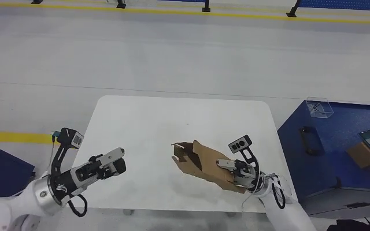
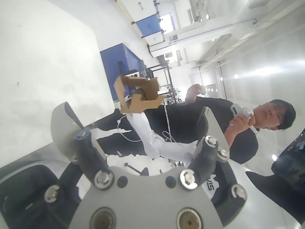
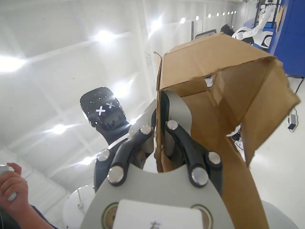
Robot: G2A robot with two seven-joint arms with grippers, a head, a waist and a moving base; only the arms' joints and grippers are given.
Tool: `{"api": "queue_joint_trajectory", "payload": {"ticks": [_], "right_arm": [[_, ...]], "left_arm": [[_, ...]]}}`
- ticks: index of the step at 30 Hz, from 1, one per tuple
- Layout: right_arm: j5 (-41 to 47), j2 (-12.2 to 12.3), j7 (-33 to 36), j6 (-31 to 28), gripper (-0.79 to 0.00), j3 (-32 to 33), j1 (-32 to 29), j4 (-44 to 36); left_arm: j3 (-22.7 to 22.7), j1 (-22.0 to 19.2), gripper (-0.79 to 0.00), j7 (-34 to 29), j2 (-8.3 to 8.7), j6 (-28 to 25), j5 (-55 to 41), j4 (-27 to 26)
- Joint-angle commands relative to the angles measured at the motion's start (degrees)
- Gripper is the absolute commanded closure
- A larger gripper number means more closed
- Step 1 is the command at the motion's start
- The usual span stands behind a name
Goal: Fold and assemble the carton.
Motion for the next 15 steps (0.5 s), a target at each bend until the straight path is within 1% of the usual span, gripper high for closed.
{"api": "queue_joint_trajectory", "payload": {"ticks": [1, 4, 6, 11, 15], "right_arm": [[0.0, -0.1, 1.0, 0.1, 0.0, -0.5, 0.3, 0.1], [0.8, -0.3, 1.8, 1.3, 0.0, -1.0, 0.6, -0.1], [0.8, -0.4, 2.5, 2.1, 0.0, -1.2, 0.7, -0.2], [-0.4, -0.5, 2.4, 3.1, 0.0, -1.3, 1.3, 0.0], [-0.6, -0.6, 2.7, 3.9, 0.0, -1.4, 1.3, -0.6]], "left_arm": [[2.0, -1.1, -0.785, -2.1, 0.31, 1.7, 3.6, 0.7], [6.2, -3.1, -0.785, -4.4, 0.69, 3.8, 9.1, 0.0], [8.4, -4.5, -0.785, -3.8, 0.79, 4.5, 12.0, -0.7], [12.5, -7.4, -0.785, -3.9, 0.86, 5.7, 14.9, -0.2], [15.5, -9.8, -0.785, -4.8, 0.77, 7.1, 13.9, 1.1]]}}
